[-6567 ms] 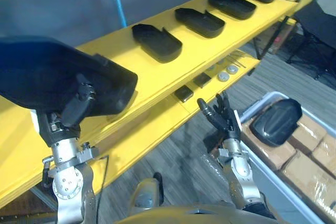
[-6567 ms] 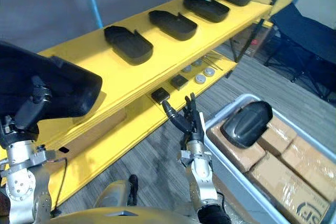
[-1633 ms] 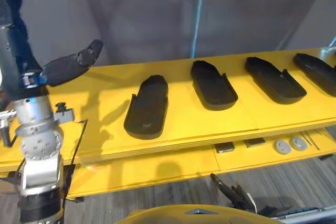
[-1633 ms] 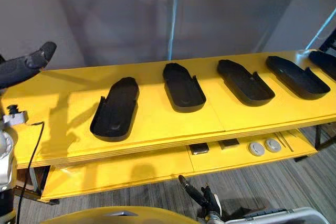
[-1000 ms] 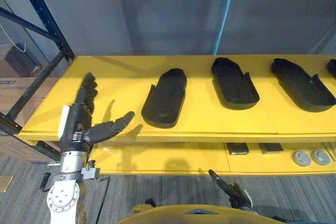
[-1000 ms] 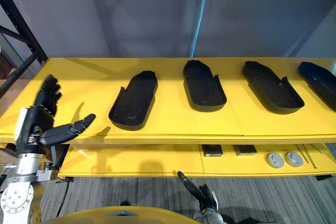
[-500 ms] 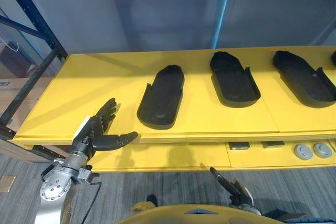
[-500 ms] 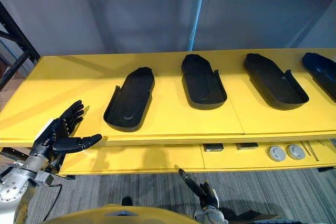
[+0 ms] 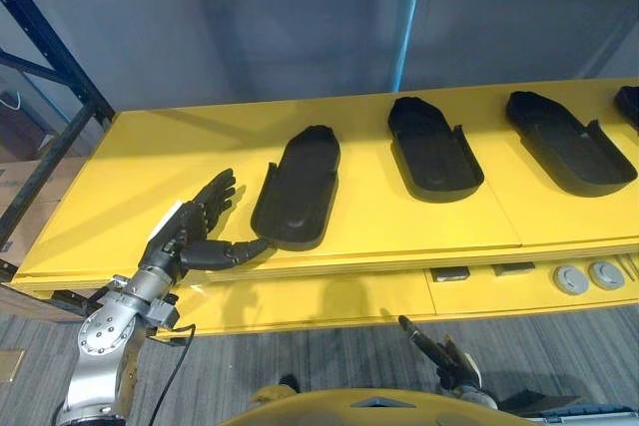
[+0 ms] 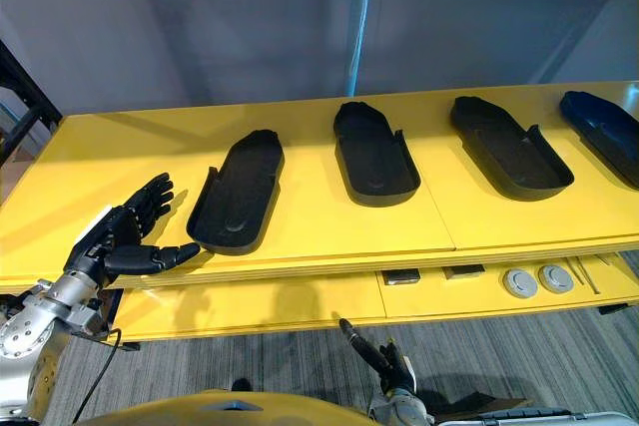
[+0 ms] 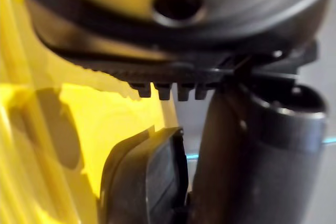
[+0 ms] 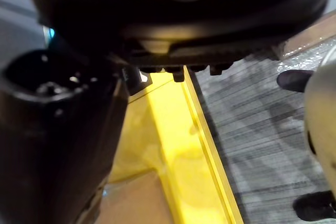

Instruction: Walk over and take three plastic housings, then place them on the shelf

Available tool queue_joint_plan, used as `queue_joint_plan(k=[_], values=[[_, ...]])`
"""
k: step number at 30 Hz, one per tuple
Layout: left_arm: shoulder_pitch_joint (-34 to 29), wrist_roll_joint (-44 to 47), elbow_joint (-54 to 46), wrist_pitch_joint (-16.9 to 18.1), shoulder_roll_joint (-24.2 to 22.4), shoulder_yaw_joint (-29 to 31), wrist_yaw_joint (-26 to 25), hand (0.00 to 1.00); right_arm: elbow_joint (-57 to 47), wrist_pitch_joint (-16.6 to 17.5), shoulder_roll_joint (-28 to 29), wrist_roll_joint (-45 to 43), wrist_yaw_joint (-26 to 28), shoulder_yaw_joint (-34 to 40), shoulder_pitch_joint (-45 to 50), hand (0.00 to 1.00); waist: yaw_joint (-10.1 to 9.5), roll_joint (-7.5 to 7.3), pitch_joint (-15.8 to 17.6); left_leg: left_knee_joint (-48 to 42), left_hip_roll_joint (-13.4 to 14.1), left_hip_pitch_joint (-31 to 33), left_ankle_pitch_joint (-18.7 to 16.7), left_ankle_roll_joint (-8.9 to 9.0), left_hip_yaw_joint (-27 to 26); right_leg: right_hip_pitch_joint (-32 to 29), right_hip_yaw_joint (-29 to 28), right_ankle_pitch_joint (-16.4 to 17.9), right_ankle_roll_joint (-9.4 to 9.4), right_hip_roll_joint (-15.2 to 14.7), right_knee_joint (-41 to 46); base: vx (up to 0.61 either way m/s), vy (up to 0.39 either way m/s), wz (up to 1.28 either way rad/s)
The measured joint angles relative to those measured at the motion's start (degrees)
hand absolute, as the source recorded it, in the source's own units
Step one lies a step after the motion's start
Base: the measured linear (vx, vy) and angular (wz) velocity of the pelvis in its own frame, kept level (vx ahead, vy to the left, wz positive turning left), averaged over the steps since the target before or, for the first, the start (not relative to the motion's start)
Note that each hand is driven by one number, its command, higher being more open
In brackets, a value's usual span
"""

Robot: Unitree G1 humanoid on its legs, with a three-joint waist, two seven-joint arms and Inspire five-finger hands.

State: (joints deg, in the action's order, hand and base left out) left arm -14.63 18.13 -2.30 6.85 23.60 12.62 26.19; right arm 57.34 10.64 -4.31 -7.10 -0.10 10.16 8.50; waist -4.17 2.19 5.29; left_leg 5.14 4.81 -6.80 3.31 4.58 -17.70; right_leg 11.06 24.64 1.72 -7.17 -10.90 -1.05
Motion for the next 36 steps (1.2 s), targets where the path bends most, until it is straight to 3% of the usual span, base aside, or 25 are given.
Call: queue_joint_plan(k=[5, 20, 25, 36], values=[[1.31, -0.03, 2.57, -2.10, 0.00, -1.31, -0.11, 1.00, -1.20, -0.01, -0.01, 0.05, 0.11, -1.29, 0.24, 1.00, 0.60, -0.16, 0.00, 0.00, 0.04, -0.69, -0.12, 0.17, -1.88, 0.12, -0.92, 0.00, 0.01, -0.02, -0.09, 0.03, 0.011, -0.10], [4.55, 0.63, 6.57, -3.24, -0.07, -3.23, -0.84, 1.00, -2.07, -0.02, -0.03, 0.06, 0.21, -1.93, 1.38, 1.00, 1.23, -0.88, -0.55, 0.01, 0.69, -1.75, -0.33, 0.26, -4.35, 0.08, -2.12, -0.17, -0.03, 0.08, -0.05, -0.01, 0.007, -0.05], [5.48, 1.84, 8.17, -1.88, -0.63, -4.58, -3.81, 1.00, -2.32, -0.02, -0.04, 0.08, 0.23, -2.40, 1.42, 1.00, 1.31, -0.95, -0.60, 0.00, 0.71, -1.73, -0.36, 0.28, -4.56, 0.14, -2.31, -0.21, -0.05, 0.06, -0.05, 0.01, 0.005, -0.01], [10.33, 1.50, 13.92, 0.81, -3.65, -7.58, -15.29, 1.00, -3.25, -0.16, 0.01, 0.09, 0.25, -4.27, 1.48, 1.00, 2.33, -1.54, -0.95, 0.00, 0.70, -2.06, -0.35, 0.29, -5.18, 0.06, -3.05, -0.50, 0.00, 0.08, -0.05, 0.00, 0.005, -0.02]])
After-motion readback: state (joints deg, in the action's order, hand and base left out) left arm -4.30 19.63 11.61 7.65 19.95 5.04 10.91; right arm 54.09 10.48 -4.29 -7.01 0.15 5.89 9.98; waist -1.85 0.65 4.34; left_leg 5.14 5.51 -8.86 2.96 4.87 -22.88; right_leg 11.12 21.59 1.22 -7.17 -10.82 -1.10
